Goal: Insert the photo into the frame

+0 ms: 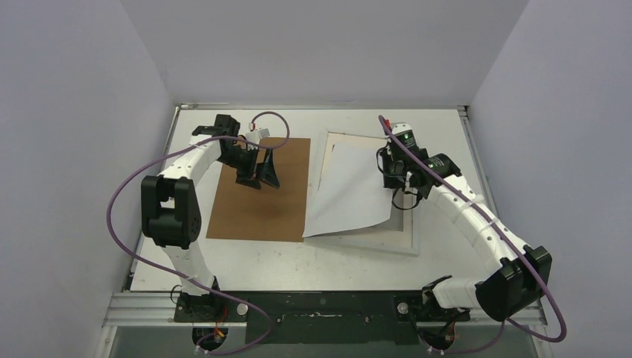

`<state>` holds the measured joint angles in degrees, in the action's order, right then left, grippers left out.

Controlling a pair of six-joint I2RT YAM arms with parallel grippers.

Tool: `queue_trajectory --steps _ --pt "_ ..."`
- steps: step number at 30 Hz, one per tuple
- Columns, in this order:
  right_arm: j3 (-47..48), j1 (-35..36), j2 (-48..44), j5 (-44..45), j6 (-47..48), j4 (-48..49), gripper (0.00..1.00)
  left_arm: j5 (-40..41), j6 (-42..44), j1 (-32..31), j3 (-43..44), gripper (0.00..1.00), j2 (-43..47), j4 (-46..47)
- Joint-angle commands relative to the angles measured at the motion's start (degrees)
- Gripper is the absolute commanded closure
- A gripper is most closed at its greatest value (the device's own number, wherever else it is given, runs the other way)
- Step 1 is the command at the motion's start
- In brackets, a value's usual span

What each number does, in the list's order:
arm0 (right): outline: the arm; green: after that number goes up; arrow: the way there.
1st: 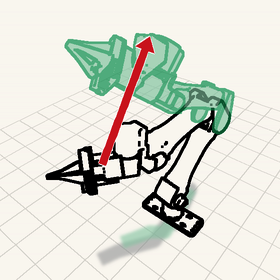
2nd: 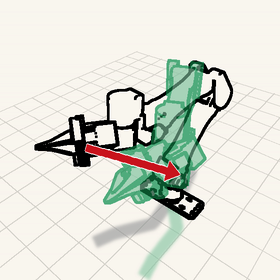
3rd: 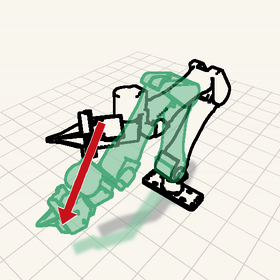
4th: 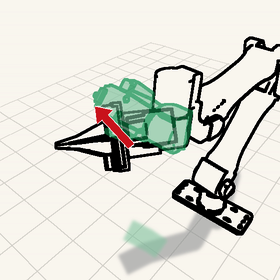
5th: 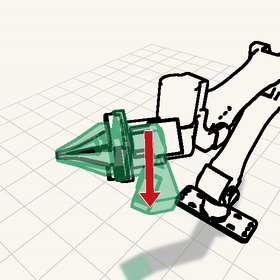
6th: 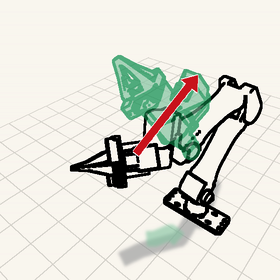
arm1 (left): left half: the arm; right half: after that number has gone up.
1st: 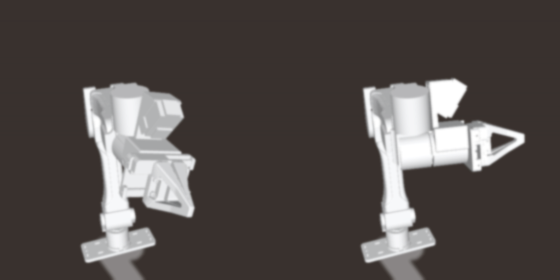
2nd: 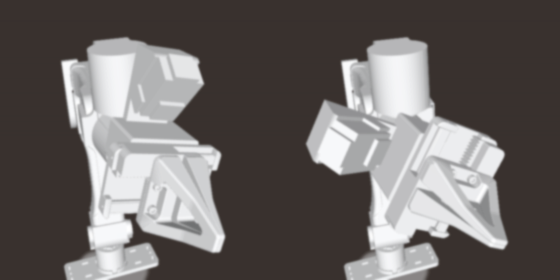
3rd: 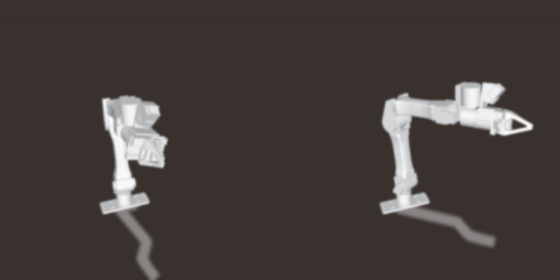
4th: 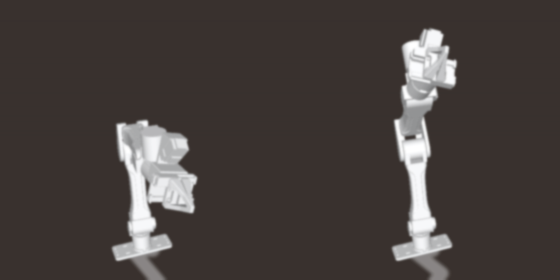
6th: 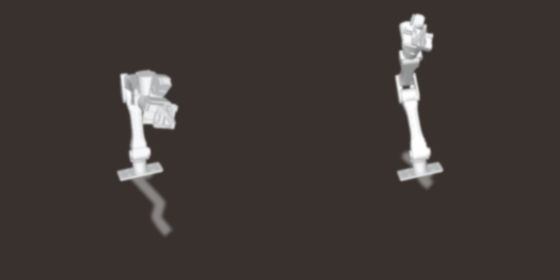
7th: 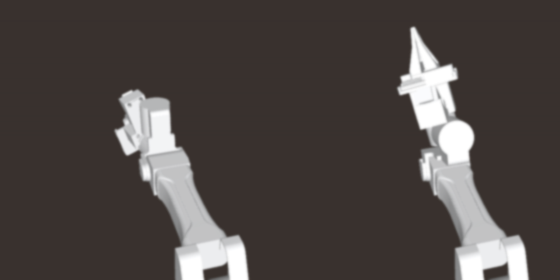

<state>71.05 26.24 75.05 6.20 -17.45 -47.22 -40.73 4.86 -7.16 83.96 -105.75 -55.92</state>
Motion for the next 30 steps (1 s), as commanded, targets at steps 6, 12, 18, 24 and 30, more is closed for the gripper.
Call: queue_trajectory --steps 6,12,18,24,30 --pt "-6.14 -0.05 -0.76 -1.36 -2.46 -1.47 0.68 0.45 0.16 -0.39 1.53 0.04 1.91 0.18" --pt "-15.87 -2.11 -5.76 -0.71 -12.21 3.23 0.71 0.90 0.27 -0.44 2.12 0.03 2.13 -0.21" --pt "-17.70 -2.23 -4.83 0.75 -13.34 1.21 0.75 1.27 0.69 -0.65 2.84 0.03 2.31 -1.14" --pt "-19.02 -1.91 -4.63 -3.00 -15.64 -2.49 0.64 1.53 0.84 -0.82 2.62 0.03 2.91 -1.22" --pt "-24.15 -2.09 -12.21 -7.36 -21.02 -2.61 0.62 2.14 0.95 -1.19 2.94 0.03 2.74 -1.43"
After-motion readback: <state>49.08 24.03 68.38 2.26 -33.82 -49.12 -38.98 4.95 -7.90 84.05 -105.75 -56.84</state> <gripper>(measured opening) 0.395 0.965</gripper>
